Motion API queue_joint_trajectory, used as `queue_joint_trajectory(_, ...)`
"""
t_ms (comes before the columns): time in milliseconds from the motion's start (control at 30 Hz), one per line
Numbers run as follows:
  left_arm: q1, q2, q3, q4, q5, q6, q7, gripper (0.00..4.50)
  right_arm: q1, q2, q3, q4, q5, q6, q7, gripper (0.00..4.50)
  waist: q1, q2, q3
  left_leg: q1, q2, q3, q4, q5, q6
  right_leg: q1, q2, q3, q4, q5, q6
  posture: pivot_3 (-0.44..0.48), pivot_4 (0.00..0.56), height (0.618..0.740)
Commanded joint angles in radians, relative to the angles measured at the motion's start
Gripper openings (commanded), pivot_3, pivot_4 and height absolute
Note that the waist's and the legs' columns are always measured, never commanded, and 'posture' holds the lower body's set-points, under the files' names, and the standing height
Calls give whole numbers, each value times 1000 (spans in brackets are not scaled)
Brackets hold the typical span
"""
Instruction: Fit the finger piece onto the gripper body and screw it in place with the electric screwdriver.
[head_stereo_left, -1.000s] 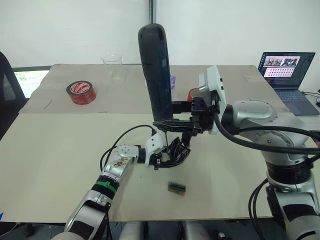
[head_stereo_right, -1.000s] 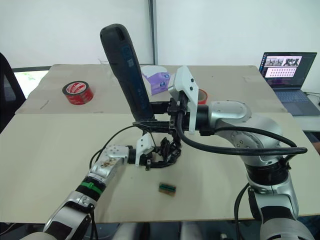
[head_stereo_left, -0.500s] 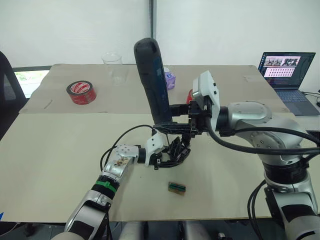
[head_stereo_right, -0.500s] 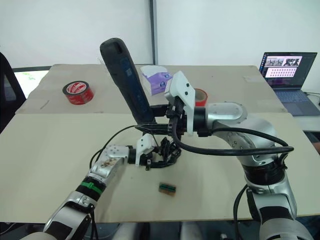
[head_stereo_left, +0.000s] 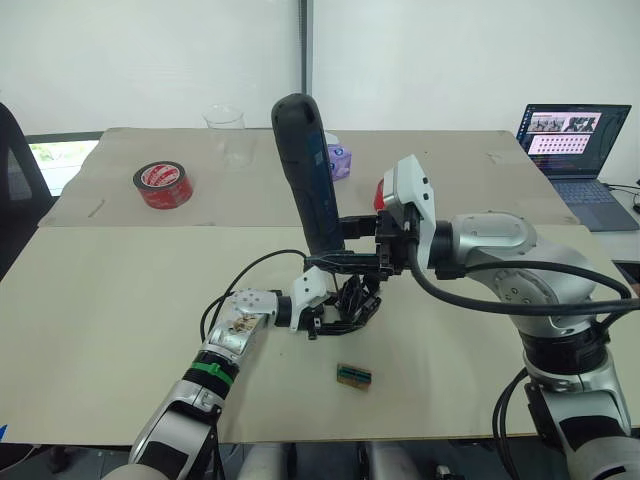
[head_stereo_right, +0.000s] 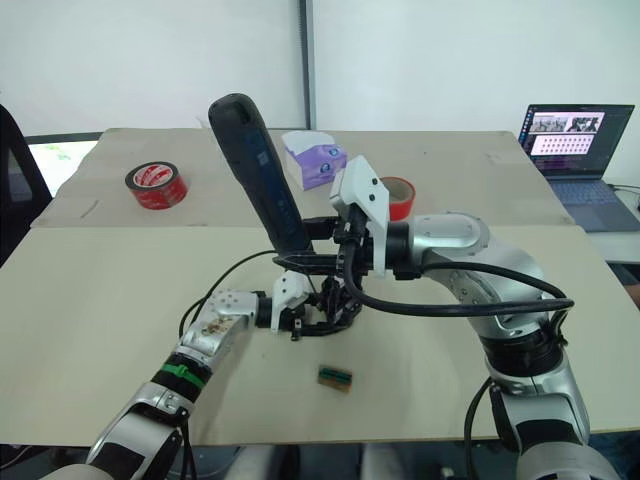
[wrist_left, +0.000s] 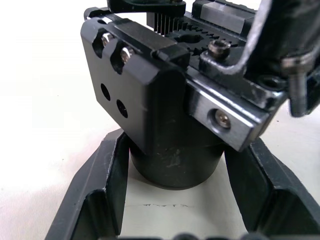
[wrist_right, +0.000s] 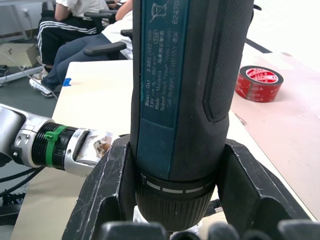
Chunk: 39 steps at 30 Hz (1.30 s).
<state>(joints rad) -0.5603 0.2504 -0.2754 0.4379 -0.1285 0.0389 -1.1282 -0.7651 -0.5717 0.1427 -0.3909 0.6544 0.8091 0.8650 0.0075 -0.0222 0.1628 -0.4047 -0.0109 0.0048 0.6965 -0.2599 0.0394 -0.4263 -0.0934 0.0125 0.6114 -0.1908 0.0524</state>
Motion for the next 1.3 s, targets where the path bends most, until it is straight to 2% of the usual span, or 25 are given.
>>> queue_joint_trajectory(33,2,1,6,-38,-15,-10,-10,2284,-25,12,-47,-33,25,-16,-9,1887,0,0,0,0,0,0,0,0,0,0,0,0,0,0,0,0,150,740)
queue_joint_trajectory(800,-7,3,7,-35,-16,-9,-16,2284,-78,3,-81,-33,62,24,-39,1887,-1,0,0,0,0,0,0,0,0,0,0,0,0,0,0,0,150,740)
queue_joint_trajectory(1300,-10,-1,8,-33,-16,-10,-12,2284,-47,11,-65,-32,43,9,-37,1887,-1,0,0,0,0,0,0,0,0,0,0,0,0,0,0,0,150,740)
